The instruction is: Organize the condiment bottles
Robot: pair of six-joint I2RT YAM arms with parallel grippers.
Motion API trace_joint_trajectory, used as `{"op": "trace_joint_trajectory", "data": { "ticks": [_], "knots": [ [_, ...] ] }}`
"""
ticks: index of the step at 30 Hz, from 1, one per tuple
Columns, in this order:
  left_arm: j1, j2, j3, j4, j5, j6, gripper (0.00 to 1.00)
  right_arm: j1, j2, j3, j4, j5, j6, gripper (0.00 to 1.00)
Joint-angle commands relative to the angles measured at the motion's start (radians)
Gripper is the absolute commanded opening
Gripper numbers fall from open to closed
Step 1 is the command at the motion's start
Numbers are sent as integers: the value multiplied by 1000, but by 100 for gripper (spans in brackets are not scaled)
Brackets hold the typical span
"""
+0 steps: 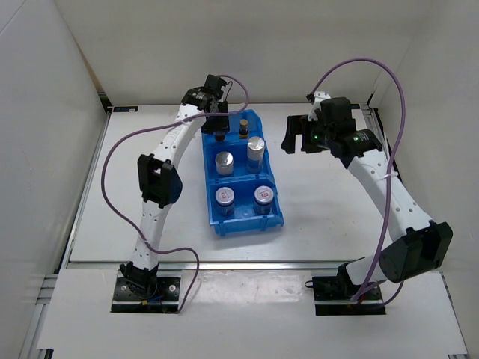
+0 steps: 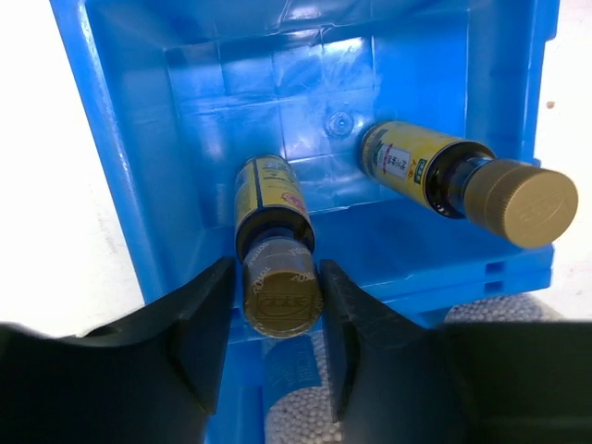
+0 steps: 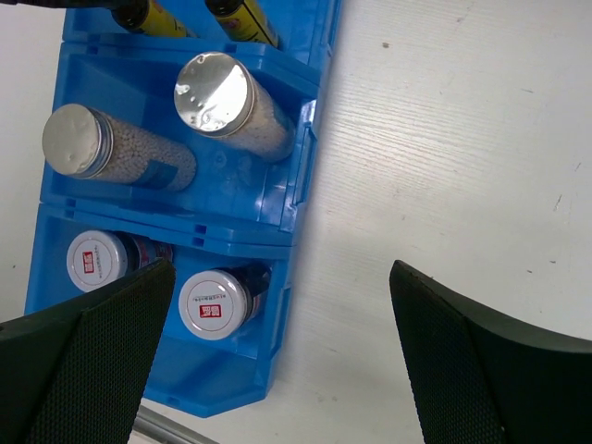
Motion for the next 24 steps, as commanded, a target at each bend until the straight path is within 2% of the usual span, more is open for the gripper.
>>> {"op": "trace_joint_trajectory", "data": {
  "ticks": [1,2,5,9,15,16,24],
  "knots": [
    [0,-34,16,25,5,-8,61,-8,-27,-5,31,32,22,100],
    [0,-34,5,25,5,-17,70,-8,-27,-5,31,41,22,100],
    [0,-34,5,25,5,-17,80,-8,-27,-5,31,41,22,100],
    [0,-57,5,25,-4,-17,88,-8,-27,-5,31,61,22,100],
    [18,-151,27,25,6,10,93,-8,-27,-14,31,72,31,100],
    [18,-180,27,25,6,10,99,-8,-27,-14,31,72,31,100],
    [18,-333,16,34,-27,53,99,-8,-61,-45,22,136,41,100]
  ]
}}
